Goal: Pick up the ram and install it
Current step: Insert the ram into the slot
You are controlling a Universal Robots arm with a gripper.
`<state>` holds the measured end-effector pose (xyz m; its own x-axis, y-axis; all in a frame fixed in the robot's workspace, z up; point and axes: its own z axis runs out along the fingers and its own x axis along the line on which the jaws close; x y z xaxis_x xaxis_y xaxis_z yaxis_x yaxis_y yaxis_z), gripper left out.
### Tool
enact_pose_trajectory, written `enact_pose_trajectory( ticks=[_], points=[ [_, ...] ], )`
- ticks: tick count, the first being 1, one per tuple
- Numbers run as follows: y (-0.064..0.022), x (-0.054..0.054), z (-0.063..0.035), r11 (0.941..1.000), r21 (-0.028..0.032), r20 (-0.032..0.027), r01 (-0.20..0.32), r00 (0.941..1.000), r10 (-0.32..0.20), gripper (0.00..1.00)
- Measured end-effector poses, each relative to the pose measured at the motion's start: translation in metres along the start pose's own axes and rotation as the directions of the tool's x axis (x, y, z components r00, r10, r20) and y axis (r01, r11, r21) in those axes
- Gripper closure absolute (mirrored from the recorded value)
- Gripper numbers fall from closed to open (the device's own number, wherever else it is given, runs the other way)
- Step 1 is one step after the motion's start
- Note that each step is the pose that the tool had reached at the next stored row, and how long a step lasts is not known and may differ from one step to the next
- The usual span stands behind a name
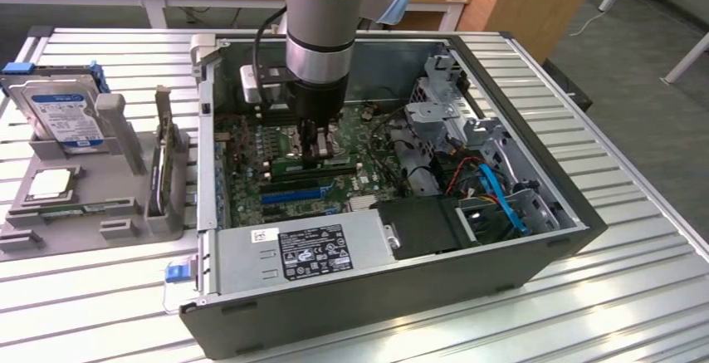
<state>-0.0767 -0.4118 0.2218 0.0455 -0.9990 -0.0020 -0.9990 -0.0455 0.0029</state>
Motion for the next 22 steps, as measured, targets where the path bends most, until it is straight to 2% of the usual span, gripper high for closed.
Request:
enact_pose_trajectory(
  ticks=[19,22],
  points=[
    [0.0025,-0.0001,-0.0002,1.0000,0.0002,0.0002,0.000,1.0000,0.000,0.87],
    [0.0026,-0.0002,-0.0093,1.0000,0.0001,0.0002,0.000,1.0000,0.000,0.87]
  ],
)
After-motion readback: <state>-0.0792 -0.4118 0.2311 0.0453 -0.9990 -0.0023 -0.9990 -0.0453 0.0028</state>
